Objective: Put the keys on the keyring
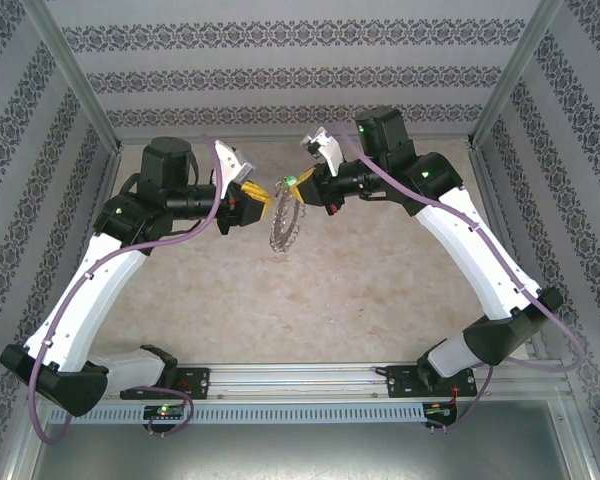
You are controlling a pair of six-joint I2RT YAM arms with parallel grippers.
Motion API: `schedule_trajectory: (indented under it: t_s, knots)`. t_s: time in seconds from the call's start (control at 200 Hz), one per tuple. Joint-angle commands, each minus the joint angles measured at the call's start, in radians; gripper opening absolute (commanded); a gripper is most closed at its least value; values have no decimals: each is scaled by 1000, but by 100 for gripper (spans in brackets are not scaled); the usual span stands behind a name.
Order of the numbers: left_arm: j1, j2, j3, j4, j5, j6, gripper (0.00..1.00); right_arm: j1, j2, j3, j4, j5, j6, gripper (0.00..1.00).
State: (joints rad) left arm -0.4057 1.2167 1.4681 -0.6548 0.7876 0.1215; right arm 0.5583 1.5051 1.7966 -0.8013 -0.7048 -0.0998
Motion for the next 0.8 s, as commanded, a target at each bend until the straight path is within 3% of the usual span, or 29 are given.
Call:
schedule_trajectory:
  t_s: [0.0, 0.05, 0.095, 0.635, 0.794]
  knots:
    - [-1, -40, -34, 84, 36, -74, 53, -7, -19, -7, 83, -21, 36, 0]
    - [-1, -50, -50, 107, 36, -101, 84, -8, -13, -6, 87, -11, 42, 0]
    - [-2, -55, -62, 120, 31, -120, 99, -8, -4, -1, 87, -7, 46, 0]
    - [-78, -29, -152, 213, -167, -141, 100, 0, 15, 3, 169, 10, 96, 0]
    - [-92, -25, -176, 236, -217, -129, 92, 5, 12, -6, 184, 8, 110, 0]
